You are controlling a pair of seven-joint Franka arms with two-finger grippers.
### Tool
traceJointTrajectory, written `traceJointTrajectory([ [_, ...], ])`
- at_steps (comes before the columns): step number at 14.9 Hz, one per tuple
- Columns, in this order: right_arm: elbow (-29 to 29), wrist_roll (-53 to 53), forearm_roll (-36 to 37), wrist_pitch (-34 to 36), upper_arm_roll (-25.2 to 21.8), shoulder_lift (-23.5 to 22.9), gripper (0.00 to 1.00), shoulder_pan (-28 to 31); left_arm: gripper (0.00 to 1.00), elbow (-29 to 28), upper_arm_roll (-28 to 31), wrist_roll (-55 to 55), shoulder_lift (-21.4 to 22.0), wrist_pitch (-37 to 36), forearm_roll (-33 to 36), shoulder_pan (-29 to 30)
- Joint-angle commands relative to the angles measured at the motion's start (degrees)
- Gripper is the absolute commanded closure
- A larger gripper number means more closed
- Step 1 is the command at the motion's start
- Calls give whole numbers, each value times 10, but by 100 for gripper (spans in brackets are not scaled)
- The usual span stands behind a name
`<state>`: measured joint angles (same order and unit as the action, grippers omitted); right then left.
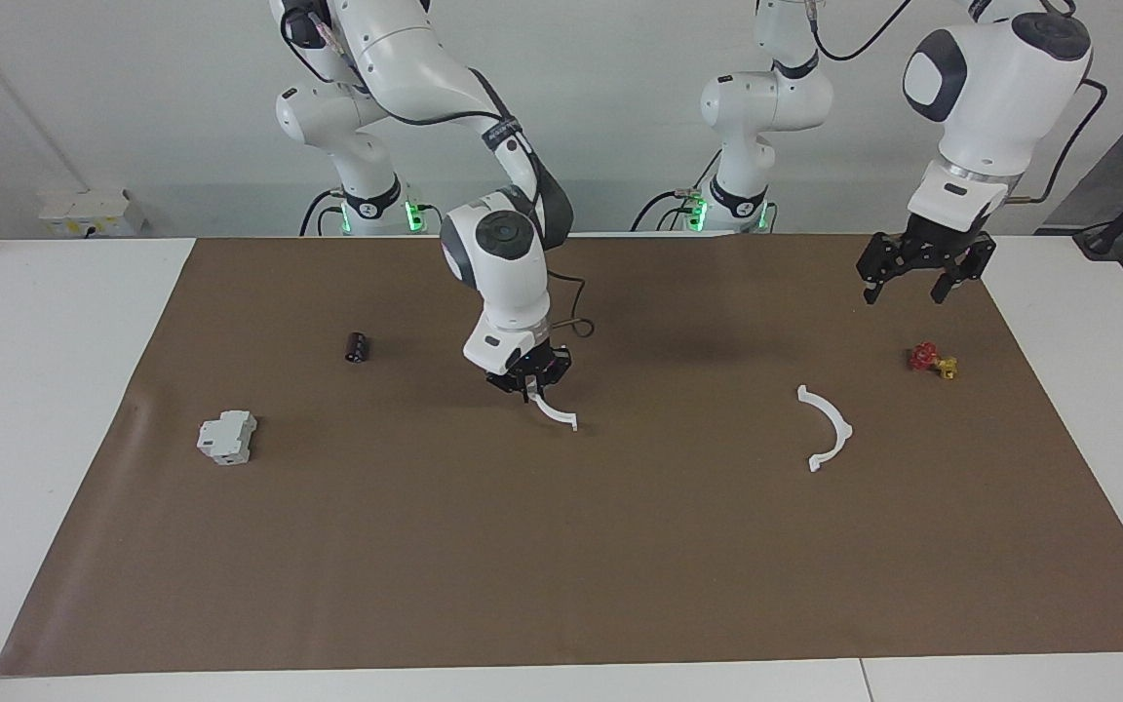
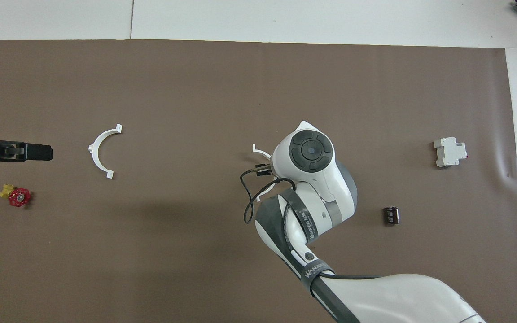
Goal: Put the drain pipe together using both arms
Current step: 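Carry the half-ring toward the center while the left gripper reaches the other half-ring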
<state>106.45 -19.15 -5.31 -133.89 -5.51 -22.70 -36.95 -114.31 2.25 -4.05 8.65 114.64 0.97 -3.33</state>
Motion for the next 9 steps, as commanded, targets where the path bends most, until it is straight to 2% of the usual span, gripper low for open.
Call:
traceJointTrajectory([
  [1, -6, -27, -2, -27, 1, -18, 100, -1, 0, -42, 2, 8, -6, 63, -3, -5],
  [6, -7, -73, -2, -45, 1, -34, 100, -29, 0, -49, 2, 9, -76, 139, -3, -12],
  [9, -6, -66, 3, -45, 1, -34, 100, -33, 0, -84, 3, 13, -85, 192, -3, -5],
])
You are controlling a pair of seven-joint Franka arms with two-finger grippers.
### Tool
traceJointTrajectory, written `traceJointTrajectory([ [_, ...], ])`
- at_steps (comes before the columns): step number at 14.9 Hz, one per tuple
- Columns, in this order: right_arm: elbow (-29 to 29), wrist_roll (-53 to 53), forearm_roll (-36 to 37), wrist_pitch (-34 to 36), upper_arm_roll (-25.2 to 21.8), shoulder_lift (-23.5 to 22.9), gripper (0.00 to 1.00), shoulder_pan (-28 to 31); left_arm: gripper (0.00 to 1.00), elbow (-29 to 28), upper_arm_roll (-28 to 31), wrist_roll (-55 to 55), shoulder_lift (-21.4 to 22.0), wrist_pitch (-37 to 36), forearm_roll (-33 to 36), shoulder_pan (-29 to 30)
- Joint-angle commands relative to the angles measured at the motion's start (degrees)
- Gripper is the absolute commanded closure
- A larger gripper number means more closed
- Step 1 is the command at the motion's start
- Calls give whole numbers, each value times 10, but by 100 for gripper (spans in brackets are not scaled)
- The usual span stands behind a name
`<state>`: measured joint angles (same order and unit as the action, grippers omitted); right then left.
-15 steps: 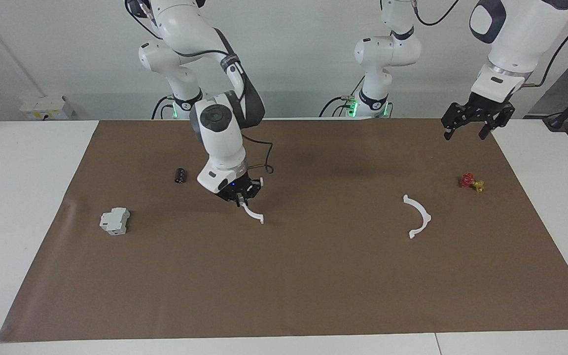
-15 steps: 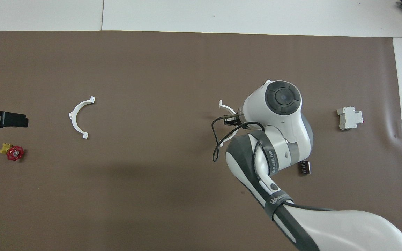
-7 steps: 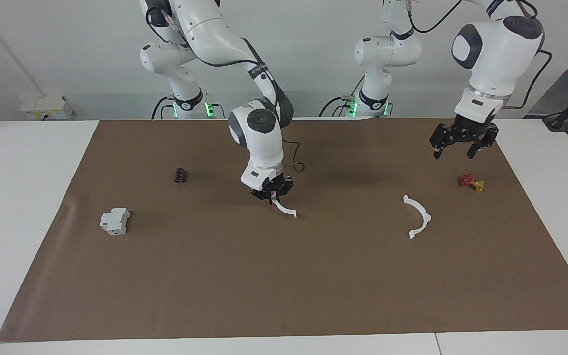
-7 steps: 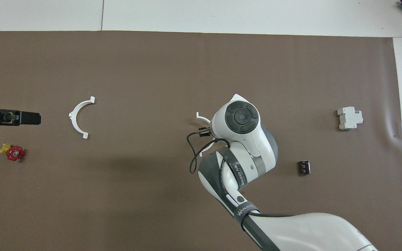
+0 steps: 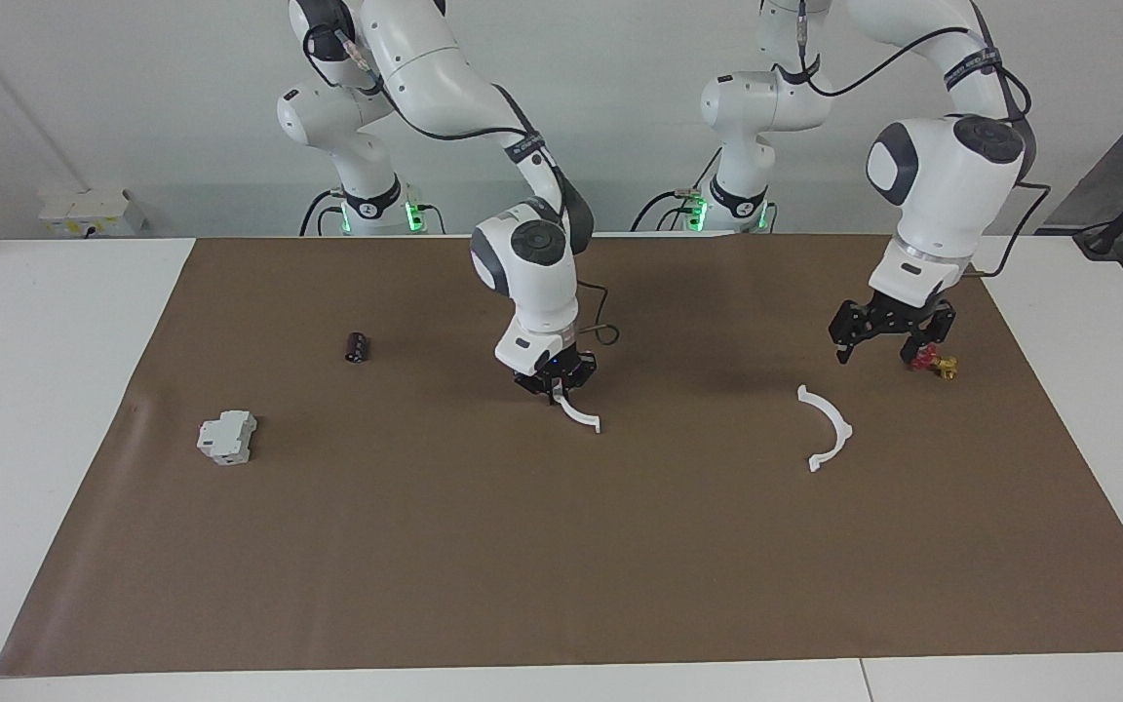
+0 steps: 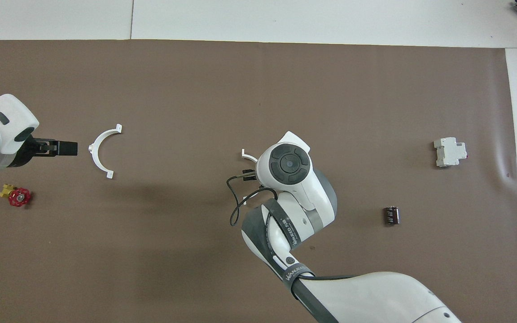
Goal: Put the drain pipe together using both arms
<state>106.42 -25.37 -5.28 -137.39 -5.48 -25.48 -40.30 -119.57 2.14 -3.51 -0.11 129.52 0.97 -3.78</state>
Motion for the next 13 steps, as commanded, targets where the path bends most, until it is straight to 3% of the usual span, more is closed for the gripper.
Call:
traceJointTrajectory([
  [1, -5, -1, 4, -11, 1, -5, 100, -1, 0, -44, 3, 18, -5, 74, -3, -1],
  [6, -2, 1, 5, -11, 1, -6, 99, -1, 0, -49, 4, 28, -58, 141, -4, 1],
  [8, 1, 0, 6, -10, 1, -5, 0, -6, 0, -49, 4, 39, -82, 168, -4, 1],
  [10, -1, 0, 8, 1, -1, 2, 0, -22, 0, -49, 4, 50, -103, 198, -4, 3],
  [13, -2, 2, 9, 18, -7, 36, 0, 0, 0, -45, 5, 59, -133, 220, -4, 8],
])
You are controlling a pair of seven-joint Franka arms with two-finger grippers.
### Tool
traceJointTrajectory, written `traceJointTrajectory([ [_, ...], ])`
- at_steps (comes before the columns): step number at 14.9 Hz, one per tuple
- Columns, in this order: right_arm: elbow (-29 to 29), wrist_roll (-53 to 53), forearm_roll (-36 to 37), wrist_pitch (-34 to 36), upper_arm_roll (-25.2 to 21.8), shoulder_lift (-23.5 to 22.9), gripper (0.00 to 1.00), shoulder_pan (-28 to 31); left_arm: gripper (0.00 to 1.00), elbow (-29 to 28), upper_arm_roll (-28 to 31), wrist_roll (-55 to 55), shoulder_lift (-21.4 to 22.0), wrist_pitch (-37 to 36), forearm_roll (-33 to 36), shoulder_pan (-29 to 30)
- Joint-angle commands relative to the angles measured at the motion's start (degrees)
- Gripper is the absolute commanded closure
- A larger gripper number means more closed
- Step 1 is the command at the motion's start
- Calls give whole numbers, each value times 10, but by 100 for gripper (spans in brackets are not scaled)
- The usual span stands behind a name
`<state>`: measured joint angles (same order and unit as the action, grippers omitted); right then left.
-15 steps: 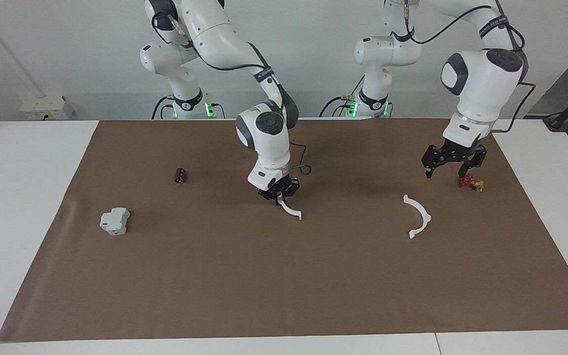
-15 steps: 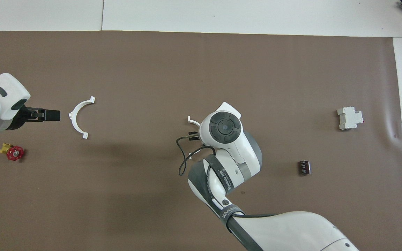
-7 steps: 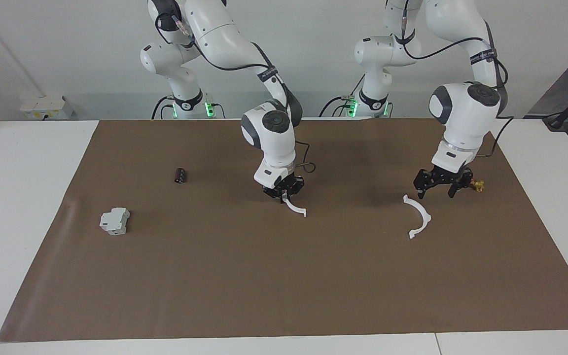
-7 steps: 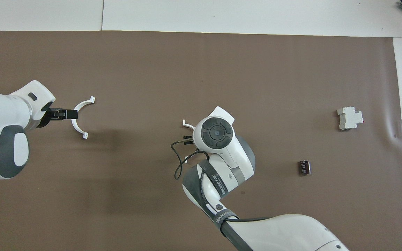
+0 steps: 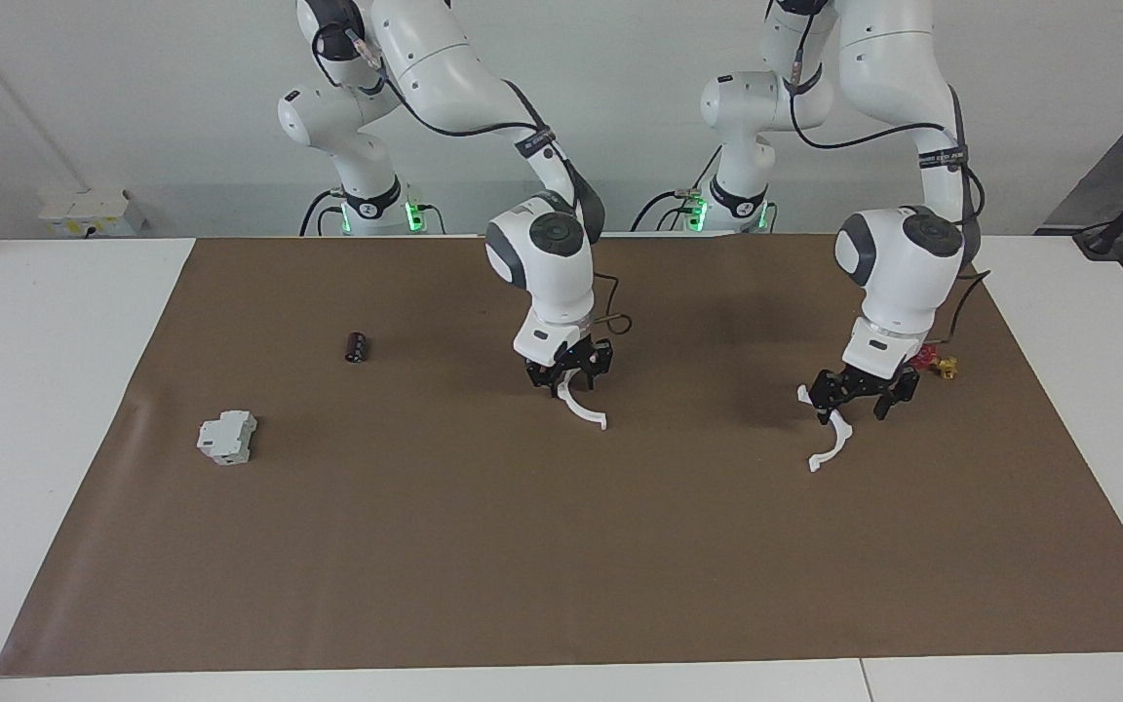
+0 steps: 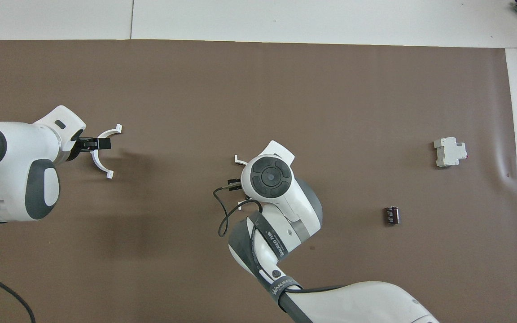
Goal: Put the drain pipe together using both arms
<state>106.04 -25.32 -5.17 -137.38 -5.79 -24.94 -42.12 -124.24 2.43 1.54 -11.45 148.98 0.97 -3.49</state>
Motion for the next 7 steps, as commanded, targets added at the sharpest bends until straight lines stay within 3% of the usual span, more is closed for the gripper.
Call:
traceJointTrajectory([
  [1, 2, 4, 9, 26, -4, 50, 0, 40, 0, 1, 1, 8, -30, 41, -4, 8],
  [7, 1, 97, 9, 162, -4, 162, 0, 178, 0, 17, 1, 59, -33, 5, -6, 5],
])
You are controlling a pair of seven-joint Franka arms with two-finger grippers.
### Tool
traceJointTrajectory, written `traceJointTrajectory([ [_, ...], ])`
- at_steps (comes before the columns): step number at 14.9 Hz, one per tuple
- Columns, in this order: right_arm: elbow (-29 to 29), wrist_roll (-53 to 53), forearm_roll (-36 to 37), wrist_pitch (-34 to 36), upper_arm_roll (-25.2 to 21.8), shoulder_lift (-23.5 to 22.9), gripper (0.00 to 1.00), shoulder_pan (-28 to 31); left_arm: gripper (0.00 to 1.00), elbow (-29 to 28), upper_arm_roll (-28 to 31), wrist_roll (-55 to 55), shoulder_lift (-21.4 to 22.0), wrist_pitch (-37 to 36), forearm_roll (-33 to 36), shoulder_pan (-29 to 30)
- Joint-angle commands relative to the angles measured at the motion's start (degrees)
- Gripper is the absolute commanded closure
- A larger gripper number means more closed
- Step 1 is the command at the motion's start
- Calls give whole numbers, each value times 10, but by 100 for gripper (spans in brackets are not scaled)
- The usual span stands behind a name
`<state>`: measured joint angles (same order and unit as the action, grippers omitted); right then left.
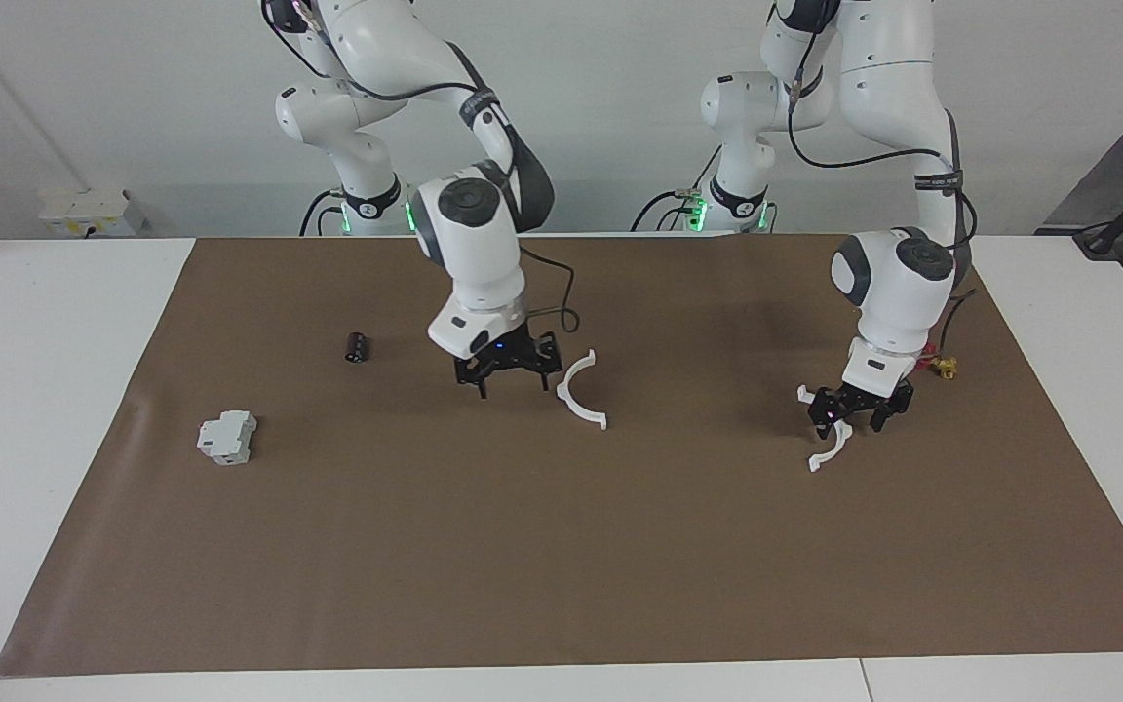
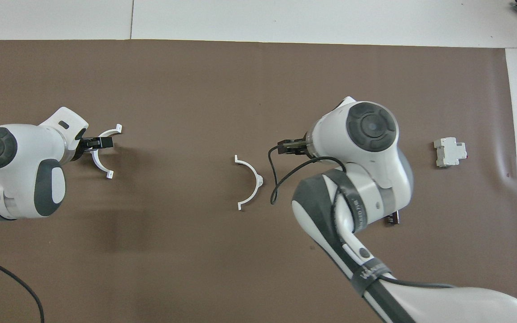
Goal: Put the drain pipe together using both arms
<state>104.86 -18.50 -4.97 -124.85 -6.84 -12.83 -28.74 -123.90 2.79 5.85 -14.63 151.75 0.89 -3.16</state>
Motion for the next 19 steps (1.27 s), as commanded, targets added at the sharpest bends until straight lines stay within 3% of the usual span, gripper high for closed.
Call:
traceJointTrajectory([
  [1, 12, 38, 7, 60, 7, 60, 0, 79, 0, 13, -2, 17, -1, -19, -6, -4],
  [3, 12, 57, 7, 108, 7, 87, 0, 138, 3, 13, -2, 20, -1, -18, -5, -5],
  [7, 11, 98, 7, 191, 6, 121, 0, 232, 26, 12, -2, 16, -1, -16, -5, -6],
  [10, -6, 134, 15, 227, 5, 142, 0, 283, 34, 12, -2, 11, -2, -15, -4, -6],
  [11, -27, 149, 38, 252, 4, 143, 0, 288, 44, 12, -2, 10, -1, -15, -4, -6],
  [14, -109, 171, 73, 342, 3, 140, 0, 289, 98, 9, -2, -24, -1, -15, -4, -6],
  [16, -155, 183, 76, 404, 7, 139, 0, 287, 100, 9, -2, -39, -1, -15, -4, -6],
  [19, -156, 212, 107, 420, 10, 143, 0, 272, 100, 22, -2, -39, -1, -24, -4, -28],
])
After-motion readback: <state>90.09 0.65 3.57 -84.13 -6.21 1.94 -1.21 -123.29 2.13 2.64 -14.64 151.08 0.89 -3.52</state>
